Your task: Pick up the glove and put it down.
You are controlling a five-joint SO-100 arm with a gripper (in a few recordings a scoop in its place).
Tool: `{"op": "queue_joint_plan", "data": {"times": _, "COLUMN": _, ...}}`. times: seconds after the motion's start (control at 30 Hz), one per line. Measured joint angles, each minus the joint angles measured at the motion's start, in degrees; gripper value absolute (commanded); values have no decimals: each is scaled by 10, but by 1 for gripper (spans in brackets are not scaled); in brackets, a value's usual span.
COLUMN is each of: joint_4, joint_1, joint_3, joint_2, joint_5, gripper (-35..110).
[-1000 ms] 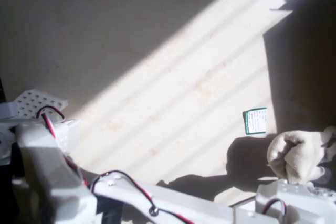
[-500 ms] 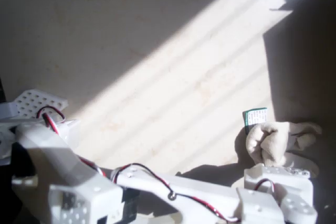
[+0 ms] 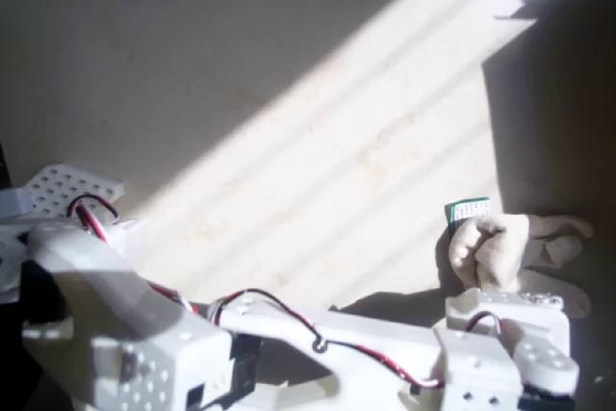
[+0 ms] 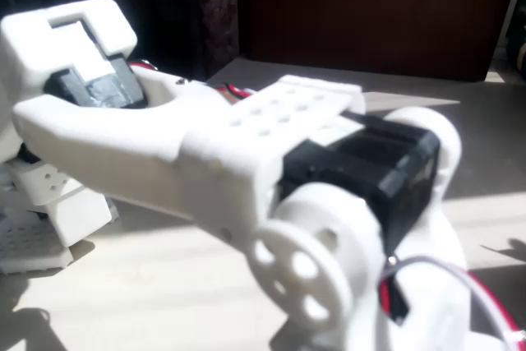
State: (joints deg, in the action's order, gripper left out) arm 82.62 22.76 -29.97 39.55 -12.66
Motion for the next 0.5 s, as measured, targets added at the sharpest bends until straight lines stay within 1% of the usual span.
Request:
{"op": "queue_joint_plan", "data": {"times": 0.2, "joint_4": 0, "joint_1": 0, "joint_3": 1, "joint_2": 0, "joint_5": 0, "gripper": 4}}
{"op": "queue_joint_plan", "data": {"times": 0.5, "joint_4": 18, "joint_1": -1, "joint_3": 1, "joint_2": -1, "joint_5": 0, "gripper": 28}}
